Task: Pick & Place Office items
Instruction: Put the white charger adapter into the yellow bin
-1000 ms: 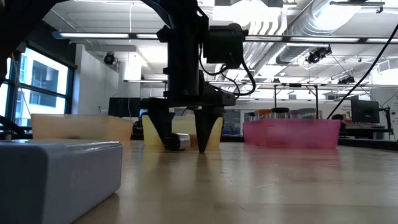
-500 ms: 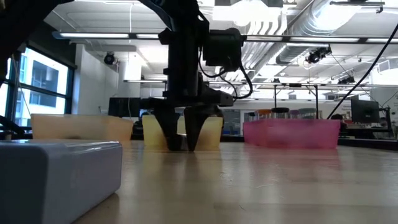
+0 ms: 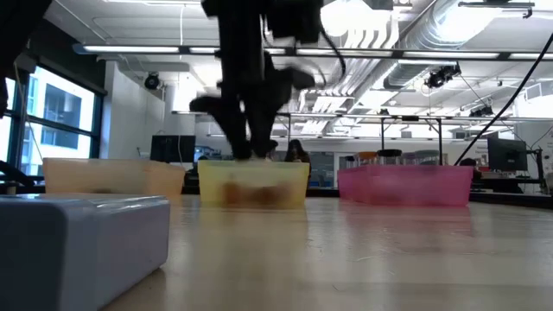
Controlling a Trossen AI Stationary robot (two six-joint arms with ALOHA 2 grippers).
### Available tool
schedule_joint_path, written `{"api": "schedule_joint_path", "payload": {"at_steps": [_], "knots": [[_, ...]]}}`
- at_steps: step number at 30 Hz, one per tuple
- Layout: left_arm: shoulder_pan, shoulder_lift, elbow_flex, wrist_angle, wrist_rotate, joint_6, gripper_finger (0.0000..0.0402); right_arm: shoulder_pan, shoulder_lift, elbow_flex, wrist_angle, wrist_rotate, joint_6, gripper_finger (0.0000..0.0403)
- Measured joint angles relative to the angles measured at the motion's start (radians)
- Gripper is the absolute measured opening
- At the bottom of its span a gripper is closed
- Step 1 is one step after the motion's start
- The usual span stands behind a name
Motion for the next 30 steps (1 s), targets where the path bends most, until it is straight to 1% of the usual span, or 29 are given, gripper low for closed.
{"api": "schedule_joint_path", "payload": {"at_steps": [3, 6, 12, 15, 18, 21, 27, 30], "knots": [[-0.006, -0.09, 0.0, 0.0, -0.002, -0.007, 0.0143, -0.005, 0.0, 0.0, 0.013, 0.004, 0.007, 0.0275], [-0.009, -0.202, 0.001, 0.001, -0.039, -0.008, 0.0142, -0.013, 0.0, 0.0, 0.035, 0.018, 0.004, 0.0275], [0.021, -0.378, 0.002, 0.002, -0.211, 0.019, 0.0142, -0.034, 0.0, 0.0, 0.066, 0.027, -0.04, 0.0275], [0.073, -0.425, 0.002, 0.013, -0.241, 0.059, 0.0142, -0.05, 0.0, 0.0, 0.078, 0.026, -0.058, 0.0275], [0.148, -0.432, 0.002, 0.035, -0.229, 0.111, 0.0142, -0.068, 0.0, 0.0, 0.083, 0.027, -0.078, 0.0275], [0.23, -0.42, 0.003, 0.073, -0.18, 0.162, 0.0143, -0.087, 0.0, 0.0, 0.083, 0.026, -0.091, 0.0275], [0.365, -0.343, 0.003, 0.194, -0.049, 0.27, 0.0143, -0.126, 0.0, 0.0, 0.077, 0.026, -0.126, 0.0275], [0.415, -0.291, 0.004, 0.233, 0.002, 0.289, 0.0143, -0.15, 0.0, 0.0, 0.074, 0.026, -0.128, 0.0275]]}}
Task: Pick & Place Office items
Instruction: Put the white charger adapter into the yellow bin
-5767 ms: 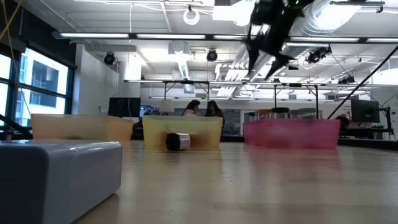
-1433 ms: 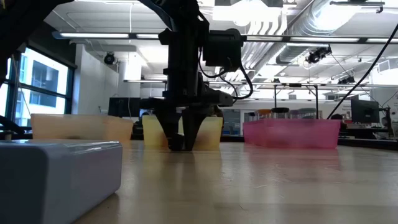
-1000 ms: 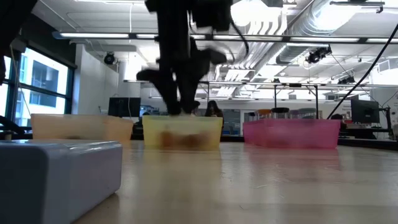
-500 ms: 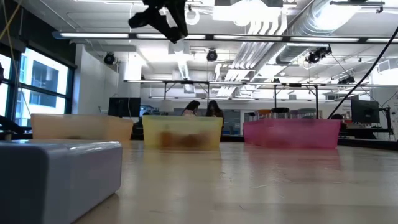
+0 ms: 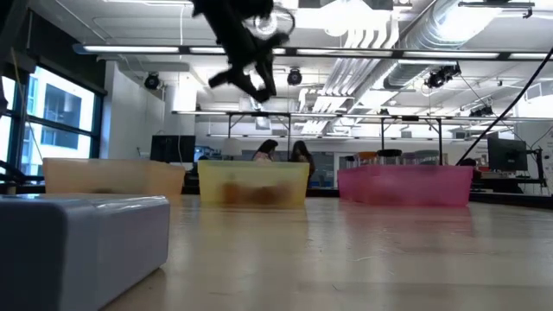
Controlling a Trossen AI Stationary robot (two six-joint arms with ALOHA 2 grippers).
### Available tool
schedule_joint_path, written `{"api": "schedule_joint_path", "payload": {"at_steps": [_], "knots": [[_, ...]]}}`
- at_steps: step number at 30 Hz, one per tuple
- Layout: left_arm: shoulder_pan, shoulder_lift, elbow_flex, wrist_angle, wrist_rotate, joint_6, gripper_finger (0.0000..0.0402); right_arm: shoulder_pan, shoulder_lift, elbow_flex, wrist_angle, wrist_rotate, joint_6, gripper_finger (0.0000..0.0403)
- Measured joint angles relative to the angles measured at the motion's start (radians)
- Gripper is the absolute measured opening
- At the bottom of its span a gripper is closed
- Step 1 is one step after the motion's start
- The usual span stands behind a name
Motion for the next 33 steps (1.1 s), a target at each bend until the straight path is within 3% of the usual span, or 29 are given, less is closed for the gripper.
{"api": "schedule_joint_path", "payload": {"at_steps": [9, 15, 26, 33], "knots": [[0.069, 0.185, 0.0, 0.026, 0.054, 0.026, 0.0143, -0.057, 0.0, 0.0, -0.012, -0.006, -0.026, 0.0275], [0.099, 0.29, -0.001, 0.144, 0.177, 0.048, 0.0144, -0.08, 0.0, 0.0, -0.035, -0.006, -0.026, 0.0275], [0.118, 0.321, 0.0, 0.151, 0.051, 0.075, 0.0144, -0.116, 0.007, 0.0, -0.044, -0.011, -0.026, 0.0275], [0.124, 0.321, 0.0, 0.149, 0.022, 0.113, 0.0144, -0.116, 0.007, 0.0, -0.038, -0.006, -0.025, 0.0275]]}}
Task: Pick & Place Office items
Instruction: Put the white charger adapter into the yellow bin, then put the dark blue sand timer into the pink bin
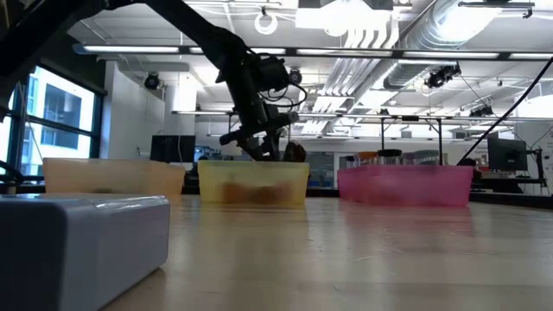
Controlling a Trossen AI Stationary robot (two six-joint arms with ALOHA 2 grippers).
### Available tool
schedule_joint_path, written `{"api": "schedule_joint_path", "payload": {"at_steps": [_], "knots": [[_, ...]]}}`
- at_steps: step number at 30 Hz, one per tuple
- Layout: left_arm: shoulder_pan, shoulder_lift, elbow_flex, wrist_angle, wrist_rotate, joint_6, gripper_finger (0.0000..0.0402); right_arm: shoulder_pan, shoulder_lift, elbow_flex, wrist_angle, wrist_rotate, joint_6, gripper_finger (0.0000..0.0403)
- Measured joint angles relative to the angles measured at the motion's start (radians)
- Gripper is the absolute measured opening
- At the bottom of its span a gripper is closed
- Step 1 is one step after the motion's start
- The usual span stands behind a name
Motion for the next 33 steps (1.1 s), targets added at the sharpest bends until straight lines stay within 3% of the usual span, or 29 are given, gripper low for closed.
{"api": "schedule_joint_path", "payload": {"at_steps": [3, 10, 15, 23, 33], "knots": [[0.0, 0.0, 0.0, 0.002, -0.047, -0.001, 0.0144, 0.0, 0.0, 0.0, 0.0, 0.0, 0.001, 0.0275], [0.0, 0.037, 0.0, -0.002, -0.04, -0.025, 0.0155, 0.0, 0.0, 0.0, -0.001, 0.002, 0.002, 0.0275], [-0.002, 0.057, -0.001, 0.009, -0.034, -0.057, 0.0184, 0.0, 0.0, 0.0, -0.012, -0.001, 0.006, 0.0275], [-0.002, 0.056, -0.001, 0.012, -0.022, 0.021, 0.0242, 0.0, 0.0, 0.0, -0.02, 0.002, 0.006, 0.0275], [-0.002, -0.001, 0.0, -0.006, 0.077, 0.007, 0.0299, 0.0, 0.0, 0.0, -0.026, -0.002, 0.006, 0.0275]]}}
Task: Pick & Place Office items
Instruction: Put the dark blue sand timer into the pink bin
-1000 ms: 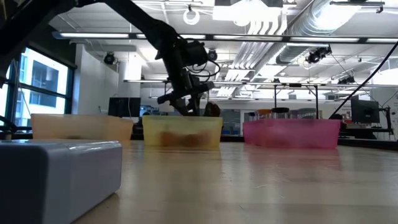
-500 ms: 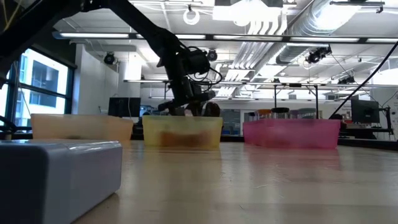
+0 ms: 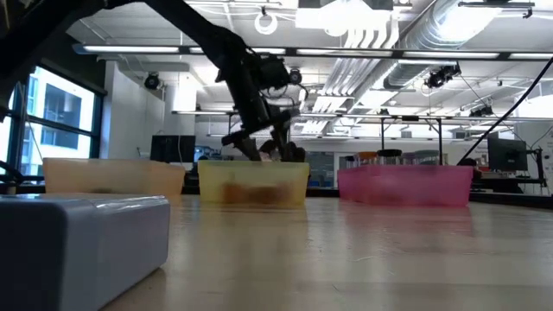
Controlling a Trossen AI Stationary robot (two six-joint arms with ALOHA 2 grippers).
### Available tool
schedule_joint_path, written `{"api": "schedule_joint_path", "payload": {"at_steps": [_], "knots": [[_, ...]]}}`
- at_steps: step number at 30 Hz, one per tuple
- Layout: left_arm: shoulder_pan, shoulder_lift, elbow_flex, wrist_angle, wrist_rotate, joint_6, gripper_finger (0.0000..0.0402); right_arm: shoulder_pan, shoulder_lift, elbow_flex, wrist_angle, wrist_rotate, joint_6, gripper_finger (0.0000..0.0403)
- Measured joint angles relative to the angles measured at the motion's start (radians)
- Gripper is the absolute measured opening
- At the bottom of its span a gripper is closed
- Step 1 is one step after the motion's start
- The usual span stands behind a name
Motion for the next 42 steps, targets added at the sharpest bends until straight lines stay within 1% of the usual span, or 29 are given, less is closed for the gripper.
{"api": "schedule_joint_path", "payload": {"at_steps": [3, 8, 13, 18, 24, 27, 30, 33, 37, 42], "knots": [[0.003, -0.056, 0.0, 0.0, 0.004, -0.004, 0.0301, 0.0, 0.0, 0.0, 0.0, -0.015, 0.0, 0.0275], [0.005, -0.17, 0.0, 0.001, 0.01, -0.085, 0.0301, 0.0, 0.0, 0.0, -0.001, -0.047, 0.024, 0.0275], [-0.055, -0.278, 0.001, -0.045, 0.014, -0.088, 0.0301, 0.0, 0.0, 0.0, -0.024, -0.051, 0.097, 0.0275], [-0.16, -0.372, 0.001, -0.142, 0.011, -0.091, 0.0301, 0.0, 0.0, 0.0, -0.09, -0.051, 0.185, 0.0275], [-0.303, -0.445, 0.002, -0.297, 0.011, -0.101, 0.0301, 0.018, 0.0, 0.0, -0.122, -0.049, 0.233, 0.0275], [-0.384, -0.462, 0.002, -0.396, 0.01, -0.19, 0.0301, 0.036, 0.0, 0.0, -0.13, -0.049, 0.233, 0.0275], [-0.449, -0.474, 0.001, -0.458, 0.007, -0.281, 0.0301, 0.047, 0.0, 0.0, -0.137, -0.049, 0.233, 0.0275], [-0.515, -0.492, 0.001, -0.468, 0.002, -0.339, 0.0301, 0.05, 0.0, 0.0, -0.136, -0.049, 0.246, 0.0275], [-0.602, -0.529, 0.001, -0.469, -0.037, -0.389, 0.0301, 0.05, 0.0, 0.0, -0.137, -0.049, 0.287, 0.0275], [-0.716, -0.584, 0.001, -0.457, -0.049, -0.362, 0.0301, 0.05, 0.0, 0.0, -0.138, -0.05, 0.32, 0.0275]]}}
